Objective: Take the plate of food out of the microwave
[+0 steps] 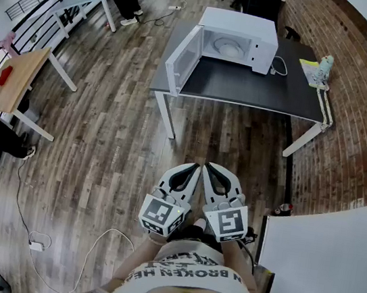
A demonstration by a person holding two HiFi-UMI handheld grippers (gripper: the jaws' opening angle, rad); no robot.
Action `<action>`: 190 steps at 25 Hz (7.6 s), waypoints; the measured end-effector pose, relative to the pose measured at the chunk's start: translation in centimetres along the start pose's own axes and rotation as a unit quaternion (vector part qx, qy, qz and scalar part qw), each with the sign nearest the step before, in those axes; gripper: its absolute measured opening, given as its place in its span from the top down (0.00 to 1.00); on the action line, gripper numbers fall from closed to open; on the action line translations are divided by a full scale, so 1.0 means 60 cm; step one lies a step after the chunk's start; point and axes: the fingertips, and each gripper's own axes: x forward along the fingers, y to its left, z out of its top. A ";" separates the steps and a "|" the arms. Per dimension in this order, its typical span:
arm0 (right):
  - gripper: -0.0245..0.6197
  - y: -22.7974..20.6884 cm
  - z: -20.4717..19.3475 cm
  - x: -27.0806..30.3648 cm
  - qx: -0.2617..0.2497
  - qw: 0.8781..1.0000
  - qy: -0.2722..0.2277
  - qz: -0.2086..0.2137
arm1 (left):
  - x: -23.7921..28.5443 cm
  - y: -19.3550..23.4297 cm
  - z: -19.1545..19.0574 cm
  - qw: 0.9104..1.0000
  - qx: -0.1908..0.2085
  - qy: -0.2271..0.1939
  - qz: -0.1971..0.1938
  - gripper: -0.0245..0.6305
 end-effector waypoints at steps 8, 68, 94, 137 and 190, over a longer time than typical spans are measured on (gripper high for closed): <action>0.95 -0.021 -0.005 -0.003 0.029 1.000 -0.007 0.000 | 0.018 -0.004 -0.002 1.000 -0.003 -0.002 -0.002 0.95; 0.95 -0.235 -0.065 0.438 0.047 0.996 0.036 -0.067 | 0.345 0.385 0.021 0.997 -0.051 0.000 -0.058 0.95; 0.95 -0.640 -0.079 0.540 0.054 0.997 -0.003 -0.046 | 0.744 0.378 0.069 0.999 -0.030 -0.001 -0.017 0.95; 0.95 -0.872 -0.172 0.859 0.063 0.989 0.061 -0.120 | 1.076 0.636 0.043 0.992 -0.079 0.040 -0.095 0.95; 0.95 -0.974 -0.428 0.893 0.141 0.964 0.197 -0.106 | 1.177 0.699 -0.168 0.982 -0.095 0.163 -0.026 0.95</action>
